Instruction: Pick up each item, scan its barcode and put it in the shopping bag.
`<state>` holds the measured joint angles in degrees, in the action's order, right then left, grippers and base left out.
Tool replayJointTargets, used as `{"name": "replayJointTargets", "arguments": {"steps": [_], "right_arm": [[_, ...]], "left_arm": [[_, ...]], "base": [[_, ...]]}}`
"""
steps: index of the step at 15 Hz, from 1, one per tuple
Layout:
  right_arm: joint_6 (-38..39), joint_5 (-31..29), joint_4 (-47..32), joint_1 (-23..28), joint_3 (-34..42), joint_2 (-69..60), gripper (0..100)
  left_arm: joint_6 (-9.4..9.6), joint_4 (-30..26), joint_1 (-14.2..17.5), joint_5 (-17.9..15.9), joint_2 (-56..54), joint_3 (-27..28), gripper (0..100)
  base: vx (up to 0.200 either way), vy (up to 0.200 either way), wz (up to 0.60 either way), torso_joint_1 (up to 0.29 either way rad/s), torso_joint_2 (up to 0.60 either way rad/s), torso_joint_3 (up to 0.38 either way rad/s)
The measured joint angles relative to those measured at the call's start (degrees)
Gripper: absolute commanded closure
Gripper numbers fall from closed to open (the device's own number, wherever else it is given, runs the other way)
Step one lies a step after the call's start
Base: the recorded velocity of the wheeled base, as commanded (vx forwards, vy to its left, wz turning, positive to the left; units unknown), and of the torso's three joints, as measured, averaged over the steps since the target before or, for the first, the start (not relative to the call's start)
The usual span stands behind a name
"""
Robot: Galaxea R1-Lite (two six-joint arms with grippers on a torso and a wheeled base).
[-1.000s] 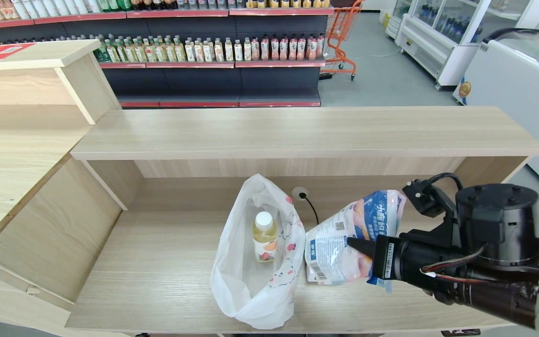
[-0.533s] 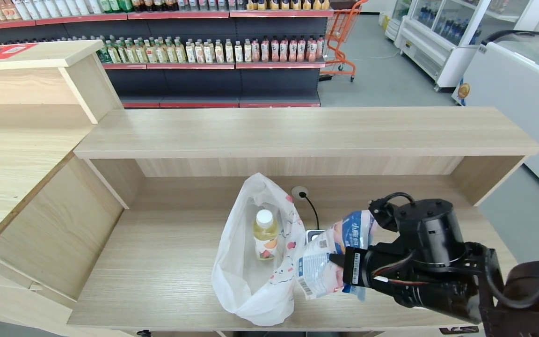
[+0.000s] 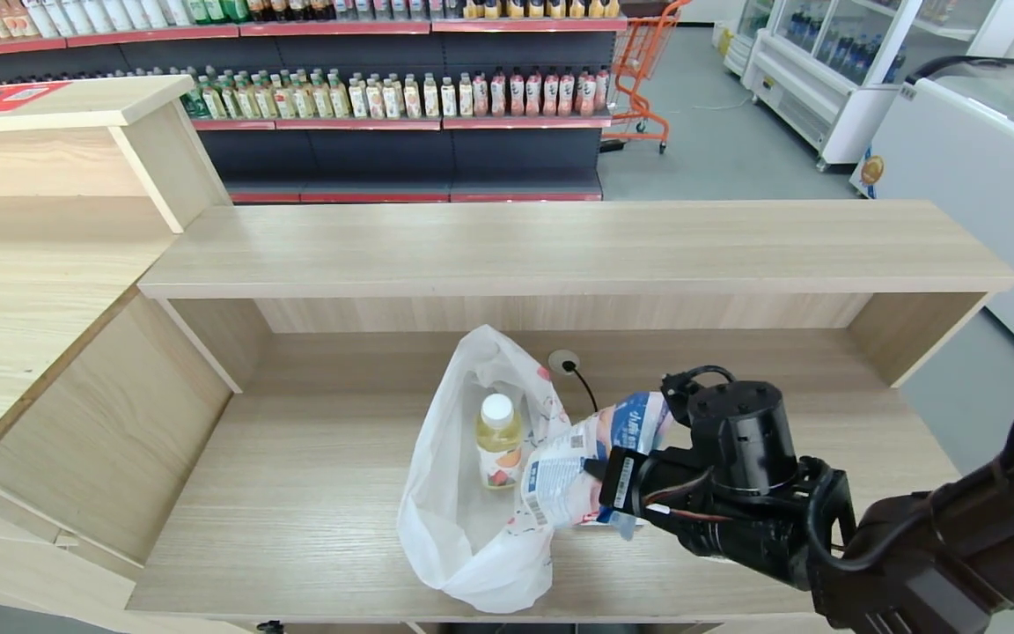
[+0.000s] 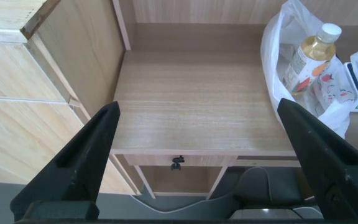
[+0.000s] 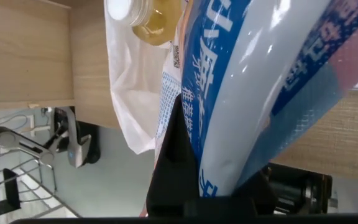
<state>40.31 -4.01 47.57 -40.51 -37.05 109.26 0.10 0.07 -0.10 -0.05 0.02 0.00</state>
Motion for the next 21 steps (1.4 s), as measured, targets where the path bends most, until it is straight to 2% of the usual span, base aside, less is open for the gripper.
{"name": "replayJointTargets", "arguments": {"steps": [5, 10, 16, 21], "right_arm": [[2.0, 0.9, 10.3, -0.4, 0.3, 4.8, 100], [2.1, 0.4, 18.8, -0.9, 3.9, 8.7, 100], [2.0, -4.7, 29.3, -3.3, 6.8, 14.7, 100], [2.0, -8.1, 32.4, -5.3, 6.8, 18.2, 100]], "left_arm": [[-0.02, 0.0, 0.0, 0.0, 0.0, 0.0, 0], [0.00, 0.0, 0.0, 0.0, 0.0, 0.0, 0], [0.00, 0.0, 0.0, 0.0, 0.0, 0.0, 0], [0.00, 0.0, 0.0, 0.0, 0.0, 0.0, 0]], "base": [[0.000, 0.000, 0.00, 0.000, 0.00, 0.000], [0.000, 0.000, 0.00, 0.000, 0.00, 0.000], [0.000, 0.000, 0.00, 0.000, 0.00, 0.000], [0.000, 0.000, 0.00, 0.000, 0.00, 0.000]]}}
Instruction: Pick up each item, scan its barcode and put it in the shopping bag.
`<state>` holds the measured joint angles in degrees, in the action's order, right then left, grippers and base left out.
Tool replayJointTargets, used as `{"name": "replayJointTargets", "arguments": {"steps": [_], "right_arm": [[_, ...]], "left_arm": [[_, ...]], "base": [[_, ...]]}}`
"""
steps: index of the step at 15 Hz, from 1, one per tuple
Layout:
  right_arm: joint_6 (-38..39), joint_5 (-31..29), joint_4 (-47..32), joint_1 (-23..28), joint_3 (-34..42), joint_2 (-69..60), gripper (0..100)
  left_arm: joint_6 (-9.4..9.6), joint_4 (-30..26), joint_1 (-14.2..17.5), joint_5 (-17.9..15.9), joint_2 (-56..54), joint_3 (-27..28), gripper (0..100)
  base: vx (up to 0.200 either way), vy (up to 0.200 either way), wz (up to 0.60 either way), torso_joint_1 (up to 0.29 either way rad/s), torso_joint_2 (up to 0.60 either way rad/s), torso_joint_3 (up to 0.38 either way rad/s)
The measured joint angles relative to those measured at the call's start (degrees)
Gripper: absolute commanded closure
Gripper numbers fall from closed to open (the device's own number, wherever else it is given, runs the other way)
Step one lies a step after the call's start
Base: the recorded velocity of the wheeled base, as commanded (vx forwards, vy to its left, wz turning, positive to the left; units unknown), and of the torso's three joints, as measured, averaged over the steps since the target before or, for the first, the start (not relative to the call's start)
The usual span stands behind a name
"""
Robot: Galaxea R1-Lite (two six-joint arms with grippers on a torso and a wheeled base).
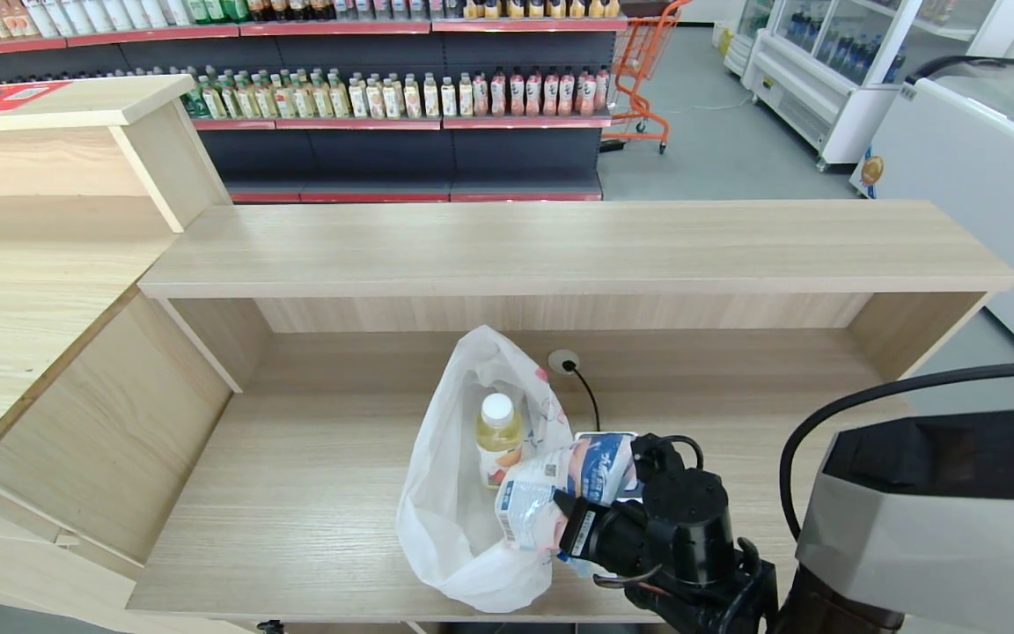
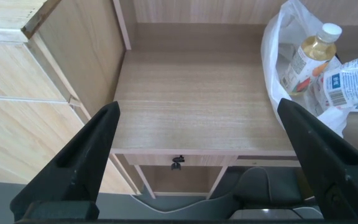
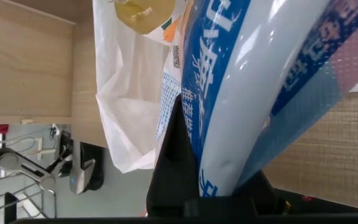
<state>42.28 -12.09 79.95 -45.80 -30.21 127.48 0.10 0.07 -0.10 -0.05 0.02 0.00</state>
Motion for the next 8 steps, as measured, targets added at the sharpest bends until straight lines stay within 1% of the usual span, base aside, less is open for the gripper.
{"name": "replayJointTargets", "arguments": {"steps": [1, 2, 8], "right_arm": [[-0.1, -0.5, 0.0, -0.2, -0.1, 0.5, 100], [-0.1, -1.1, 0.0, -0.3, -0.2, 0.9, 0], [-0.1, -1.5, 1.6, -1.1, -1.4, 1.1, 0]], "left_arm": [[0.00, 0.0, 0.0, 0.0, 0.0, 0.0, 0], [0.00, 0.0, 0.0, 0.0, 0.0, 0.0, 0], [0.00, 0.0, 0.0, 0.0, 0.0, 0.0, 0]], "base": [[0.000, 0.000, 0.00, 0.000, 0.00, 0.000], [0.000, 0.000, 0.00, 0.000, 0.00, 0.000], [0.000, 0.000, 0.00, 0.000, 0.00, 0.000]]}}
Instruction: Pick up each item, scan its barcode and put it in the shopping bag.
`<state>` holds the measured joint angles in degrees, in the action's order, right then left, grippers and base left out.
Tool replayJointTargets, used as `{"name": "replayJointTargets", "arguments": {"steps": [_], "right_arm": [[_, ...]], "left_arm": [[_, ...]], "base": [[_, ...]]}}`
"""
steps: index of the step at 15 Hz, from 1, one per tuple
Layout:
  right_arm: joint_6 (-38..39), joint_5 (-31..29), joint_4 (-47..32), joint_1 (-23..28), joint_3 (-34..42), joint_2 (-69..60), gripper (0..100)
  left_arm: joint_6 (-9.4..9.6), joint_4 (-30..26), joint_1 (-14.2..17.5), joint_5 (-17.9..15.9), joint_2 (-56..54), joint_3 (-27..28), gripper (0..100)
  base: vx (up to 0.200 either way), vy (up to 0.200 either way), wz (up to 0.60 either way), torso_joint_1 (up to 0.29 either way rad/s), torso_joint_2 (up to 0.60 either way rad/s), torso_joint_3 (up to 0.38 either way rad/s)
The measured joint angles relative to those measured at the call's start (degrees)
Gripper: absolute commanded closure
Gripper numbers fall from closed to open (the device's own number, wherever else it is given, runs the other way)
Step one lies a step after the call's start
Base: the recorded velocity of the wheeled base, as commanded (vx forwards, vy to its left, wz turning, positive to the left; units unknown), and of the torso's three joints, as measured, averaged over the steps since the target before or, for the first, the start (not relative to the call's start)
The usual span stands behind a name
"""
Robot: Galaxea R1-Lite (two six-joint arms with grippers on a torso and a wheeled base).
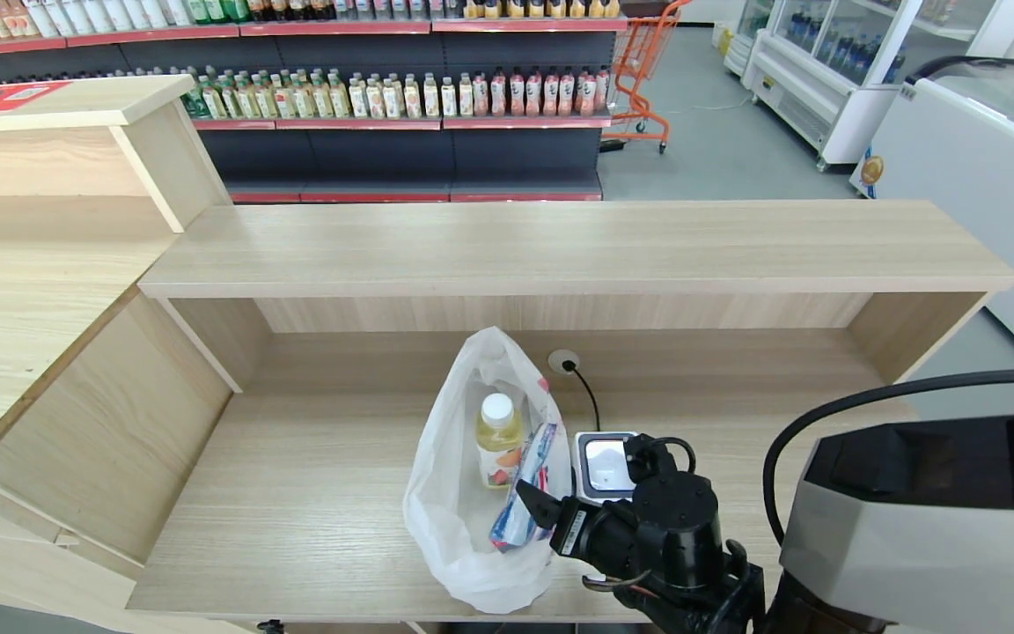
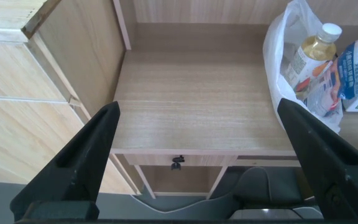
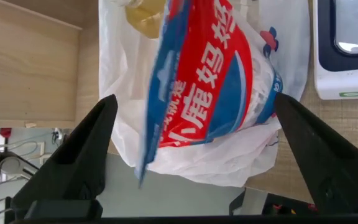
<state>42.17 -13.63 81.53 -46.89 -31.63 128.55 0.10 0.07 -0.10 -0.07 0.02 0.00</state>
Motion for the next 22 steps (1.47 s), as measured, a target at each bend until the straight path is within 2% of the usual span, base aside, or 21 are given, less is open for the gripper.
{"name": "replayJointTargets", "arguments": {"steps": [7, 11, 16, 22], "right_arm": [[-0.8, 0.2, -0.6, 0.6, -0.5, -4.3, 0], [-8.4, 0.5, -3.3, 2.2, 3.0, -9.7, 0], [-14.8, 0.6, -19.0, 7.8, 4.4, -22.5, 0], [-32.3, 2.8, -43.8, 13.2, 10.3, -53.9, 0]], "left_arm": [[0.00, 0.0, 0.0, 0.0, 0.0, 0.0, 0], [0.00, 0.0, 0.0, 0.0, 0.0, 0.0, 0], [0.00, 0.0, 0.0, 0.0, 0.0, 0.0, 0], [0.00, 0.0, 0.0, 0.0, 0.0, 0.0, 0]], "base": [[0.000, 0.000, 0.00, 0.000, 0.00, 0.000], [0.000, 0.000, 0.00, 0.000, 0.00, 0.000], [0.000, 0.000, 0.00, 0.000, 0.00, 0.000], [0.000, 0.000, 0.00, 0.000, 0.00, 0.000]]}}
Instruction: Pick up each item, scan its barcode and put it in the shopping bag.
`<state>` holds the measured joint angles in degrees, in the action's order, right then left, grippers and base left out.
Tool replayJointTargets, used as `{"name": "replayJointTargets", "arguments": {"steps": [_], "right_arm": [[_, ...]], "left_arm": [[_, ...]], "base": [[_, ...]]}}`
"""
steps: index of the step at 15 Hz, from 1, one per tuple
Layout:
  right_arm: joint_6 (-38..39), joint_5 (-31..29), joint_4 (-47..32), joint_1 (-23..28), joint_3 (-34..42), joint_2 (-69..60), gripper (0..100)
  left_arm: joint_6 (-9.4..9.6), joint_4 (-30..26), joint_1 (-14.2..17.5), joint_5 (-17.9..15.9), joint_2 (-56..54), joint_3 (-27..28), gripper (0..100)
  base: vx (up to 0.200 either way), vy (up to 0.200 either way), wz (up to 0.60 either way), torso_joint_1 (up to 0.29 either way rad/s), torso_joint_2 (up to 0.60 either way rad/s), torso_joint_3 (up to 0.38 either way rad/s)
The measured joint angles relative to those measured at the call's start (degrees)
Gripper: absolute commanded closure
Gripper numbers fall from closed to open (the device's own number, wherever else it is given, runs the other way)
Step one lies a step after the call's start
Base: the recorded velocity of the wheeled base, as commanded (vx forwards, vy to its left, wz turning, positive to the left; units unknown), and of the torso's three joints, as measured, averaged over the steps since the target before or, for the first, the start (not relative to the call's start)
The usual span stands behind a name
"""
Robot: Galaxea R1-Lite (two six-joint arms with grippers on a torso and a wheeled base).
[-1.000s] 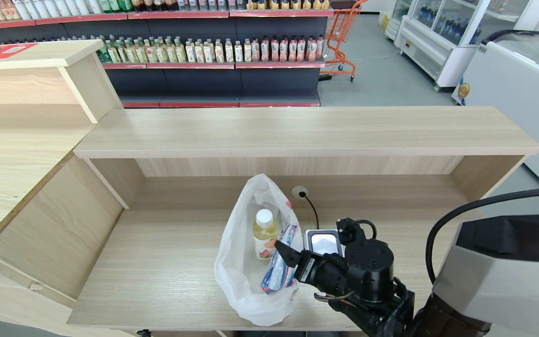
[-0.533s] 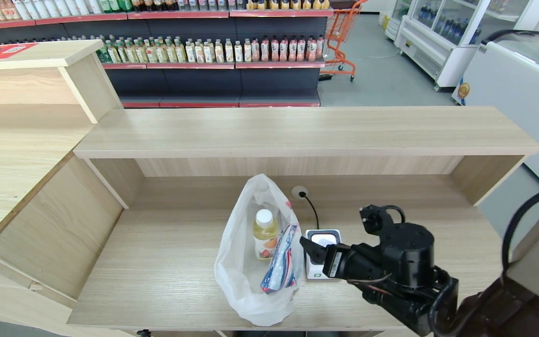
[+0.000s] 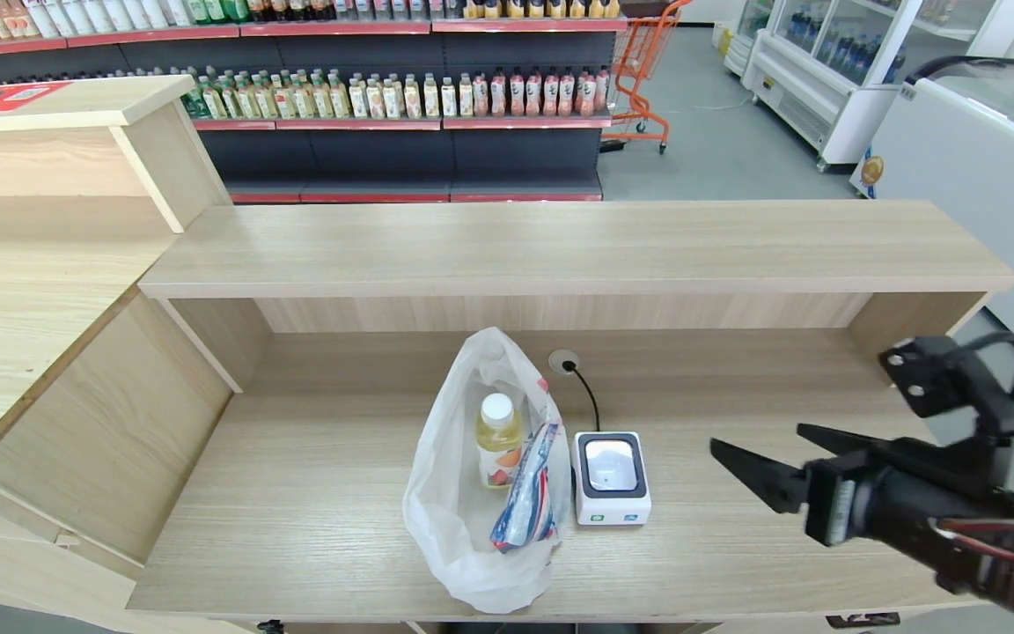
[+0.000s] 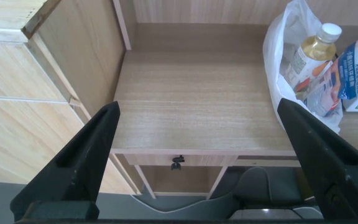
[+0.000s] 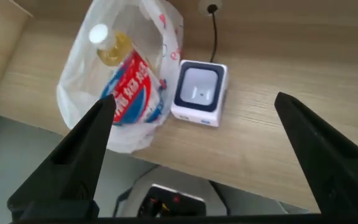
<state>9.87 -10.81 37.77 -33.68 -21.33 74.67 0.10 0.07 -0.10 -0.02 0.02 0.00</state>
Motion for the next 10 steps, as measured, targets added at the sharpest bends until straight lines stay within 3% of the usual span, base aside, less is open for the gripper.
{"name": "replayJointTargets", "arguments": {"steps": [5, 7, 10], "right_arm": [[-4.8, 2.1, -7.7, 6.2, 16.6, -20.4, 0], [-5.7, 4.2, -14.5, 9.8, 19.4, -28.2, 0], [-9.3, 12.2, -25.9, 19.8, 20.8, -41.4, 0]], "left_arm": [[0.00, 0.0, 0.0, 0.0, 0.0, 0.0, 0], [0.00, 0.0, 0.0, 0.0, 0.0, 0.0, 0], [0.00, 0.0, 0.0, 0.0, 0.0, 0.0, 0]], "base": [[0.000, 0.000, 0.00, 0.000, 0.00, 0.000], [0.000, 0.000, 0.00, 0.000, 0.00, 0.000], [0.000, 0.000, 0.00, 0.000, 0.00, 0.000]]}}
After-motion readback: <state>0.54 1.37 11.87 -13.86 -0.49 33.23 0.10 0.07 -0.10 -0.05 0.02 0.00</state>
